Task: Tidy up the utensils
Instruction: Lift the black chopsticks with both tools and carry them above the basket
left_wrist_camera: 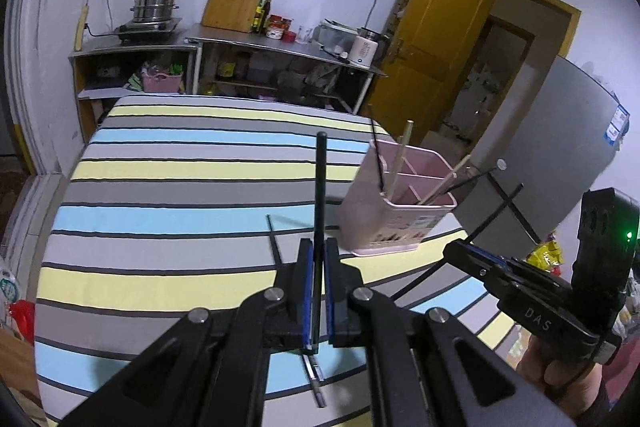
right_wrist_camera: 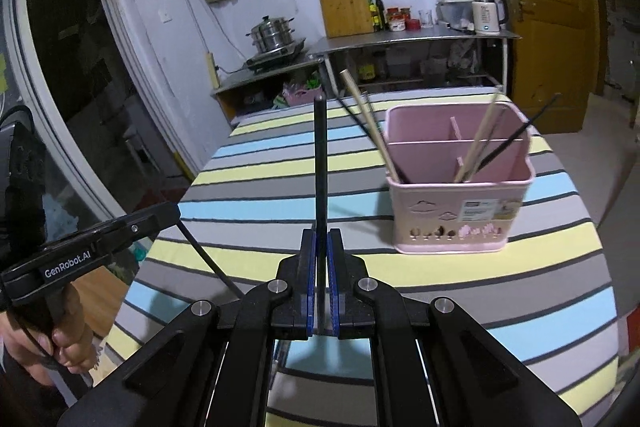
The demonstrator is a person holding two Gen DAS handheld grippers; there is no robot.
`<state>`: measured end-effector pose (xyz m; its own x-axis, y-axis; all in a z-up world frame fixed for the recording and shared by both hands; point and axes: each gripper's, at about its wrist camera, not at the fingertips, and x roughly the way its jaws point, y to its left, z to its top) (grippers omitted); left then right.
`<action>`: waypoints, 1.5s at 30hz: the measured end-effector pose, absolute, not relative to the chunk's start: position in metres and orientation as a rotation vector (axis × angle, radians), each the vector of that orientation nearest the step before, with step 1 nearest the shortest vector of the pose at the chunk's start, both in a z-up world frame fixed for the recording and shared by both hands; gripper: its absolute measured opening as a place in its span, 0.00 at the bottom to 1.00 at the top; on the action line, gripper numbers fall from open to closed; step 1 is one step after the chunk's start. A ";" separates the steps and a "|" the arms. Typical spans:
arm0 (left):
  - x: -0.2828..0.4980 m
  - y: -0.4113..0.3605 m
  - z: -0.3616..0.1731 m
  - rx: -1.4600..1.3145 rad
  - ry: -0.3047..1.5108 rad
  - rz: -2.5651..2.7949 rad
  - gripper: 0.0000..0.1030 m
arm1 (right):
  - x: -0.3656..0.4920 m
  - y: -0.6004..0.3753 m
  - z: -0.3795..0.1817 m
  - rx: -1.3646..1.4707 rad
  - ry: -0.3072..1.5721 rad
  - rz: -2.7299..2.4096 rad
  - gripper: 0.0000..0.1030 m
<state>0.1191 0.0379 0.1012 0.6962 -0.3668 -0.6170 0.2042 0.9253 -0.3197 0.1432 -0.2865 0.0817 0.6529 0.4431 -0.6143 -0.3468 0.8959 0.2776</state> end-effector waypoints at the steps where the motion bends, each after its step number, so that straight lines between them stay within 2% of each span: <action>1: 0.119 0.034 0.102 -0.230 0.735 -0.327 0.05 | 0.142 -0.291 0.083 0.145 0.730 0.445 0.05; 14: 0.143 -0.023 0.106 -0.205 0.765 -0.438 0.05 | 0.144 -0.340 0.091 0.227 0.708 0.371 0.05; 36: 0.211 -0.058 0.195 -0.222 0.577 -0.493 0.05 | 0.204 -0.370 0.172 0.240 0.486 0.309 0.05; 45: 0.232 -0.073 0.172 -0.185 0.595 -0.472 0.05 | 0.222 -0.371 0.152 0.241 0.514 0.308 0.05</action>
